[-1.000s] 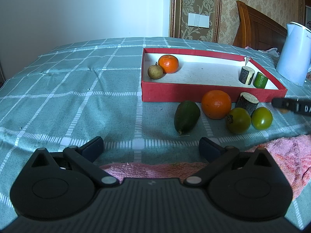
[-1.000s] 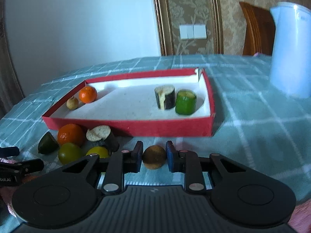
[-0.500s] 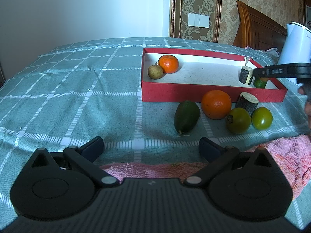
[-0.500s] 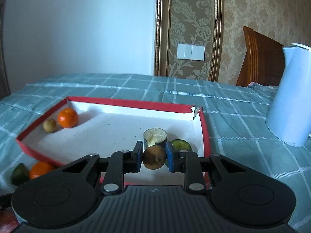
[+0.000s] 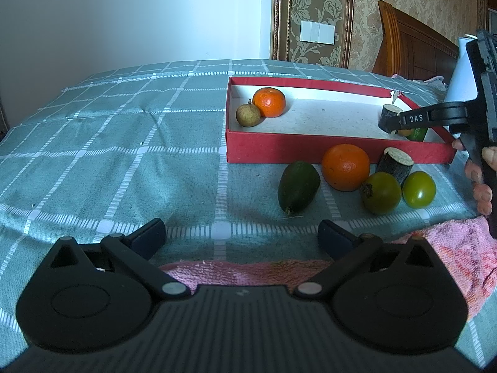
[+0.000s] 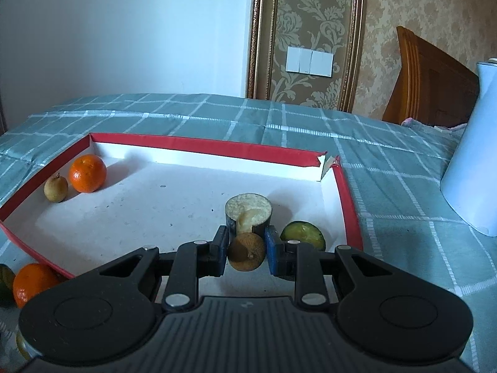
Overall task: Organize fruits
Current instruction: 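Carry the brown fruit into the tray beside the cucumber slice, open right gripper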
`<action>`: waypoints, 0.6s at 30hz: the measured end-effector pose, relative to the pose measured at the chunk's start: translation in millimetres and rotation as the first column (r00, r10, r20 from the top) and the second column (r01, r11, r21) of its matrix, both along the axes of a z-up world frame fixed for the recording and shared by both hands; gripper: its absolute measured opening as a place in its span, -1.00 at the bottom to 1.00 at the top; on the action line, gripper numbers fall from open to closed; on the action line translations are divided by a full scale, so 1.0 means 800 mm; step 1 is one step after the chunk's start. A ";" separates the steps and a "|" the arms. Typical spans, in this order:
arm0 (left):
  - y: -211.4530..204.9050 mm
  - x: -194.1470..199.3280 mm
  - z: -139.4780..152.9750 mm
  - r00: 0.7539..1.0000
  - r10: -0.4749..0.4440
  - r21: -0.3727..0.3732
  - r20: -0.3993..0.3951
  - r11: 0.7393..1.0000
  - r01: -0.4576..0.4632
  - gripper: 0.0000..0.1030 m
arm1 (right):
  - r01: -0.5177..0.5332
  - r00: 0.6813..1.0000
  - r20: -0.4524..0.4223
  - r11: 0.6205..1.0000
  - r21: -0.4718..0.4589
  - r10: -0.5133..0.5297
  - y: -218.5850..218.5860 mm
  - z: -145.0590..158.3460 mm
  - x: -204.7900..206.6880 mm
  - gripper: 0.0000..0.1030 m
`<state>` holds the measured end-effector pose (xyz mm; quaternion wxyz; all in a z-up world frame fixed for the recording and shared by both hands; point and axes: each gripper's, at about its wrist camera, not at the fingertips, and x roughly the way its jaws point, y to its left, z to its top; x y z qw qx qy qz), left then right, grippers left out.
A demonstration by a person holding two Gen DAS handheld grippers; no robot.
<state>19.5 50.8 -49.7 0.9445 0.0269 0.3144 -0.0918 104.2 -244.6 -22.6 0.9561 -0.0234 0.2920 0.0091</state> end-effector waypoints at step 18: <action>0.000 0.000 0.001 1.000 0.000 0.000 0.000 1.000 0.000 1.00 | -0.003 1.000 -0.011 1.000 -0.014 0.003 0.004 -0.003 0.009 -0.52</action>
